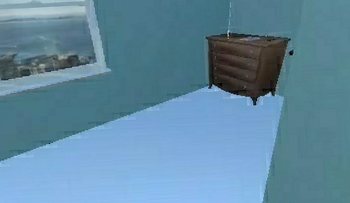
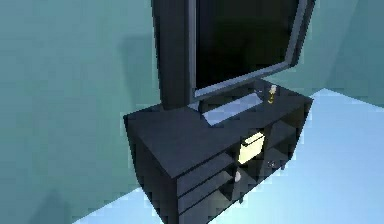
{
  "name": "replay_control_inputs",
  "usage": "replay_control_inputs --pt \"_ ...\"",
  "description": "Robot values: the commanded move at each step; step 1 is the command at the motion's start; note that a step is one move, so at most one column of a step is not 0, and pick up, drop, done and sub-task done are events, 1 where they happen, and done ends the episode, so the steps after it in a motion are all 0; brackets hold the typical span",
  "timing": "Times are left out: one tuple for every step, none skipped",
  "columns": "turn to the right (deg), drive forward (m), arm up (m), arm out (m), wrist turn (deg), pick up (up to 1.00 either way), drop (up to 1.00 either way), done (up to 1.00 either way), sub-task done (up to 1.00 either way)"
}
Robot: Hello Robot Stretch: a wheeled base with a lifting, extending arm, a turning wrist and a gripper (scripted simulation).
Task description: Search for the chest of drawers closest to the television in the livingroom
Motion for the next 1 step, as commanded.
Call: replay_control_inputs --pt "0.0 1.00 0.00 0.00 0.0 0.00 0.00 0.00 0.00"
